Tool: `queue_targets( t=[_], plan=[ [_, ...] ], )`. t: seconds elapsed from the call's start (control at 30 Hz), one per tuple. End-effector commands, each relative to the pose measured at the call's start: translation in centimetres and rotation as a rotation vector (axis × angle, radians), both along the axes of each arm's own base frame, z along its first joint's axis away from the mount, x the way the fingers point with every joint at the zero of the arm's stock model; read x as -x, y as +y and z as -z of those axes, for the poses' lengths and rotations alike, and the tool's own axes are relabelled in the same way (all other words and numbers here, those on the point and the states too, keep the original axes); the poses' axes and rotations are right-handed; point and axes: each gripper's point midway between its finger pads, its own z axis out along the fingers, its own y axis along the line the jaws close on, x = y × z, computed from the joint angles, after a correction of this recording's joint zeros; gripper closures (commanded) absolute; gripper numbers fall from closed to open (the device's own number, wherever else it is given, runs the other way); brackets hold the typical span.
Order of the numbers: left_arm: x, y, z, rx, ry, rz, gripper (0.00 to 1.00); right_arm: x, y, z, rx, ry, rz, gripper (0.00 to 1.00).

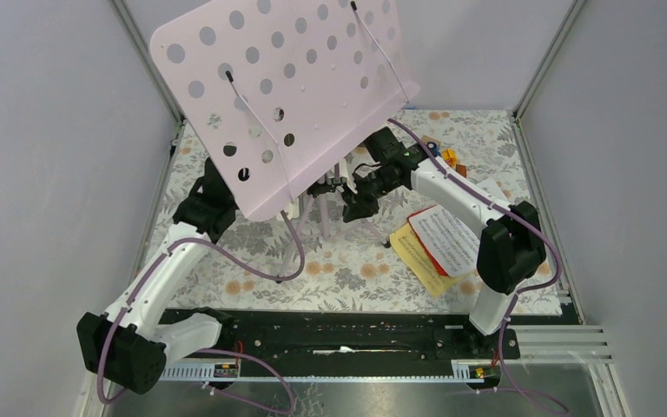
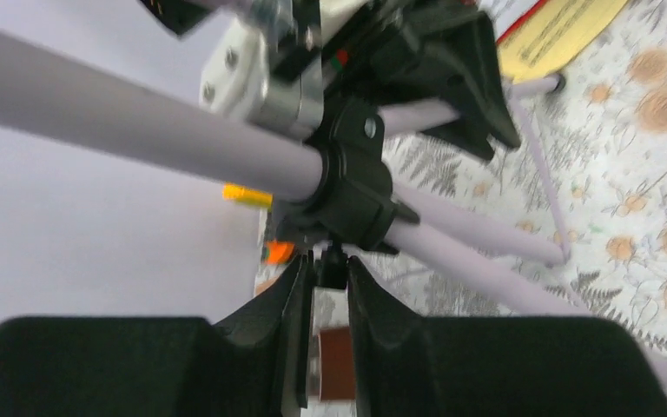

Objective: Set up the instrument practice props

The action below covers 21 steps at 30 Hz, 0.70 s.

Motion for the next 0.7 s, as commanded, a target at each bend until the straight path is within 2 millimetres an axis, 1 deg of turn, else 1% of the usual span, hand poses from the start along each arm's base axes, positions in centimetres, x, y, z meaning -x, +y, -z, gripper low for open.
queue_targets(
  t=[0.0,0.1,0.27,0.33,0.4,0.43,0.57,0.63,0.67],
  plan=[
    [-2.5,3.1,2.8,-0.099,0.022,-0.216,0.66,-1.7,-2.1,3.7,0.133,-0.112,0.006,1.0],
    [-1.8,3.2,2.7,-0.035,0.126,-0.261,0.49,-1.8,-2.0,3.4,0.121,-0.111,0.023,1.0],
    [-0.5,3.7,2.7,0.135,0.344,-0.351,0.29,-1.8,-1.7,3.4,0.109,-0.095,0.039,1.0],
    [-0.4,4.1,2.2,0.238,0.457,-0.403,0.24,-1.7,-1.7,3.5,0.111,-0.09,0.04,1.0],
    [0.2,4.2,1.7,0.359,0.639,-0.447,0.19,-1.6,-1.8,3.6,0.113,-0.088,0.04,1.0],
    [0.3,4.2,1.8,0.393,0.711,-0.463,0.17,-1.6,-1.9,3.7,0.115,-0.085,0.042,1.0],
    [1.3,4.1,2.7,0.453,0.996,-0.507,0.1,-1.4,-2.0,3.8,0.116,-0.085,0.046,1.0],
    [1.6,4.0,2.3,0.482,1.14,-0.504,0.08,-1.4,-2.1,3.8,0.118,-0.086,0.051,1.0],
    [1.6,3.9,1.4,0.504,1.198,-0.493,0.07,-1.3,-2.1,3.8,0.119,-0.086,0.053,1.0]
  ],
)
